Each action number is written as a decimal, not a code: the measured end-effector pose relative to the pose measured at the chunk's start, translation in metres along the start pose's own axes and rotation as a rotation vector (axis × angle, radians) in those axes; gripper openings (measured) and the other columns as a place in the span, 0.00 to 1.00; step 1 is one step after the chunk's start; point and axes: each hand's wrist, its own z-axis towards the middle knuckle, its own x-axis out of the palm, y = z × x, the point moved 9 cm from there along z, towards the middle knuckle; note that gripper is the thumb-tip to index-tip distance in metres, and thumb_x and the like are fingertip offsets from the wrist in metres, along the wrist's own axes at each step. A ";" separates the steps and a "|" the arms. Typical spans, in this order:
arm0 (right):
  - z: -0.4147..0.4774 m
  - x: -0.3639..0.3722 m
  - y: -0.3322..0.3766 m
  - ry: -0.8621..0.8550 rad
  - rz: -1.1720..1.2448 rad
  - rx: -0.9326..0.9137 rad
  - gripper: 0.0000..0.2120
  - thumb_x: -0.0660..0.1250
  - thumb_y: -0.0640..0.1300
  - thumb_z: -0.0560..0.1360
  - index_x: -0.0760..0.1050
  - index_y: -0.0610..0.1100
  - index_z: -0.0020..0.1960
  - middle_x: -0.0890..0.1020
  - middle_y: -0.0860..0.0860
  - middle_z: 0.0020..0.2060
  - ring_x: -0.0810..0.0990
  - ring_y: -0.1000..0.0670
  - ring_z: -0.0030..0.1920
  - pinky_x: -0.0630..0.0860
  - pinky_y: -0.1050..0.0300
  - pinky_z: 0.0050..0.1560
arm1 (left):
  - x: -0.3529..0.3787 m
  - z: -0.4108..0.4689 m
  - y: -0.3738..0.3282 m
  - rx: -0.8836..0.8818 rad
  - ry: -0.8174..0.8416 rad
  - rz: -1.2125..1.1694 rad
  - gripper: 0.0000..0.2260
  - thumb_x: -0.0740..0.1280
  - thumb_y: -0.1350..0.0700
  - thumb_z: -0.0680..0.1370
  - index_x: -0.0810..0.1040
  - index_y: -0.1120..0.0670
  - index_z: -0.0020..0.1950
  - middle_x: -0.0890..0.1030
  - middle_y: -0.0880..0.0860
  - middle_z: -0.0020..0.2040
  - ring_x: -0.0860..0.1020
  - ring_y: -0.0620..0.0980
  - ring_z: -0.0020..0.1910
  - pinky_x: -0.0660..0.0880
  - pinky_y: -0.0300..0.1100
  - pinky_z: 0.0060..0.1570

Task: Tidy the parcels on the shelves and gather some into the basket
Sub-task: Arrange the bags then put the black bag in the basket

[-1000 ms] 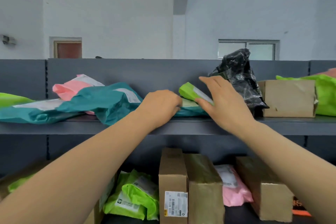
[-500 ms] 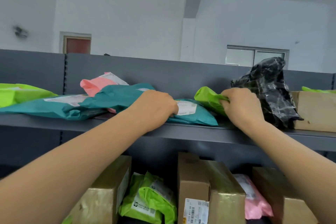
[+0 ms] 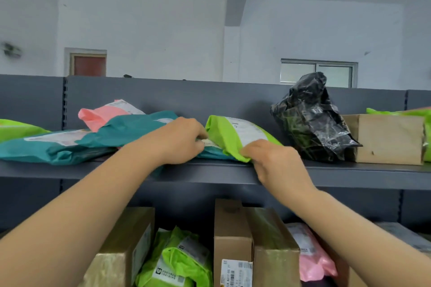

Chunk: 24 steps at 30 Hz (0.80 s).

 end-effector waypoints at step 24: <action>0.009 -0.032 -0.080 0.161 0.145 0.451 0.39 0.72 0.45 0.70 0.56 0.53 0.75 0.56 0.48 0.75 0.51 0.48 0.74 0.52 0.50 0.73 | 0.014 0.025 0.015 -0.294 -0.226 -0.735 0.20 0.71 0.48 0.74 0.72 0.53 0.63 0.79 0.50 0.56 0.77 0.49 0.54 0.75 0.43 0.54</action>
